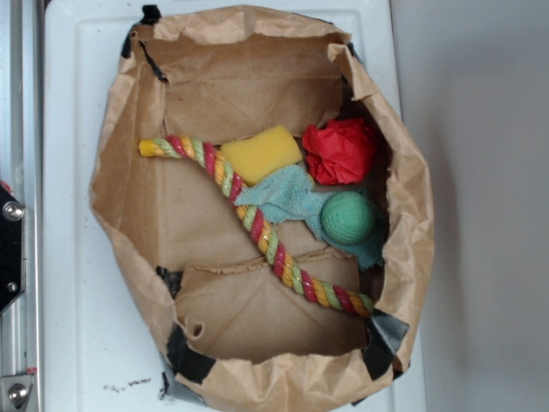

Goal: Grab the multicolored rope.

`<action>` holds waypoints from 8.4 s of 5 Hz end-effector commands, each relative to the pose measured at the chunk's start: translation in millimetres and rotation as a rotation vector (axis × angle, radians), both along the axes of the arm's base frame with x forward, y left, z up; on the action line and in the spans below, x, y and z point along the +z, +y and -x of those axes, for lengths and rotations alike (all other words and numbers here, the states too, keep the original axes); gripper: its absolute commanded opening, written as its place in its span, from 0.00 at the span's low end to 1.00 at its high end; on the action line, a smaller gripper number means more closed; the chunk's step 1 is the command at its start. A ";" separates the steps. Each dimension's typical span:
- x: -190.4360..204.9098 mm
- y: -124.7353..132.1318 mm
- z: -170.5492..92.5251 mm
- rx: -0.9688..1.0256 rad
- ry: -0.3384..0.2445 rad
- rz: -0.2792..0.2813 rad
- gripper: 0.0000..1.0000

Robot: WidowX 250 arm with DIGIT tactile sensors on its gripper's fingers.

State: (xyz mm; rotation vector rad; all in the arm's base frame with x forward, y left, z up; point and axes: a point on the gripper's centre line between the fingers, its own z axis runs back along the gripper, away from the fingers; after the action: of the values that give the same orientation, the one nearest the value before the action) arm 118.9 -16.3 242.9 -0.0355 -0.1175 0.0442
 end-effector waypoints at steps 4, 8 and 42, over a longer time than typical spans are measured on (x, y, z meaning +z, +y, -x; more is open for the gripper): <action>-48.7 26.6 -115.3 -0.207 -0.132 -0.039 1.00; -65.6 26.7 -138.6 -0.408 -0.121 -0.119 1.00; -227.7 -55.2 -181.8 -0.876 -0.046 0.109 0.99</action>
State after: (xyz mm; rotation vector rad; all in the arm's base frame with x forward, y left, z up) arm 309.5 -56.3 24.8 -0.1813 -0.1644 -0.7914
